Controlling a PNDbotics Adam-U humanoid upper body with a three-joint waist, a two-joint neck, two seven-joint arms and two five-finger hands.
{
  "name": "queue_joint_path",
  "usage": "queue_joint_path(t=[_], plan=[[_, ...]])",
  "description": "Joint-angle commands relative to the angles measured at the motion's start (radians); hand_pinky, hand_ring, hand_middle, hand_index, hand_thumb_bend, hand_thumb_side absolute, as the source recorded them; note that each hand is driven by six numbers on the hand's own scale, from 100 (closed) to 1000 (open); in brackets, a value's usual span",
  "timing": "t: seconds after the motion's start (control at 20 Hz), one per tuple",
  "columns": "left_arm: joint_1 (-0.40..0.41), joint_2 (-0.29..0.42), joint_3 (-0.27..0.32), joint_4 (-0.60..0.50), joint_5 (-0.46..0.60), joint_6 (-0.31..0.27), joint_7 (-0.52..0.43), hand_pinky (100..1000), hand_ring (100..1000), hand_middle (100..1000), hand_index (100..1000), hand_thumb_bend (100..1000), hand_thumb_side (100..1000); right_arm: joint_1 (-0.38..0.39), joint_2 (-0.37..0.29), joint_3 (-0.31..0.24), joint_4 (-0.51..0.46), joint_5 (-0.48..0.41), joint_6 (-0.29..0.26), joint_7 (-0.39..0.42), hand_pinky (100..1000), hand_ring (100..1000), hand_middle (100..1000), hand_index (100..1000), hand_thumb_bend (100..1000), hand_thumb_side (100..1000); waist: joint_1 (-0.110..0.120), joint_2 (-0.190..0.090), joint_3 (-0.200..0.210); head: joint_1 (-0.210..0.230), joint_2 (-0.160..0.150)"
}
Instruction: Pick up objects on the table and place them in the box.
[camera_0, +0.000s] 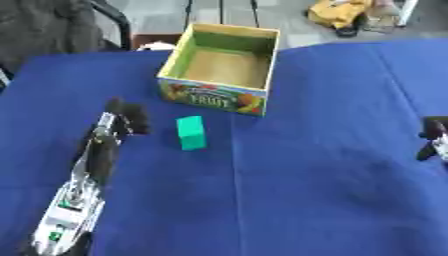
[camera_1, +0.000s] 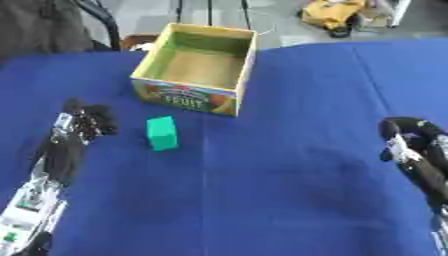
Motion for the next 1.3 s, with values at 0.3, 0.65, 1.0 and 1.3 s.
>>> queue_joint_path(t=[0.3, 0.65, 1.0, 1.3], plan=[[-0.01, 0.013, 0.012, -0.02, -0.002, -0.003, -0.006, 673, 640, 608, 750, 438, 1000, -0.012, -0.012, -0.005, -0.021, -0.008, -0.002, -0.002, 420, 412, 521, 712, 336, 556, -0.003, -0.014, 0.001, 0.002, -0.005], [-0.027, 0.044, 0.018, -0.03, -0.065, -0.009, -0.027, 676, 646, 613, 743, 484, 841, -0.011, -0.012, -0.004, -0.02, -0.008, -0.002, -0.002, 420, 412, 521, 712, 337, 556, -0.003, -0.016, 0.0, 0.003, -0.005], [-0.113, 0.171, -0.004, -0.044, -0.435, 0.008, -0.205, 687, 659, 637, 759, 523, 581, -0.009, -0.014, -0.002, -0.019, -0.008, -0.002, 0.001, 420, 412, 521, 712, 339, 556, -0.002, -0.022, -0.007, 0.005, -0.003], [-0.223, 0.311, -0.078, -0.024, -0.68, -0.065, -0.383, 693, 668, 655, 782, 730, 516, -0.008, -0.015, 0.001, -0.018, -0.008, -0.002, 0.004, 420, 412, 521, 712, 340, 555, 0.0, -0.025, -0.019, 0.008, -0.001]])
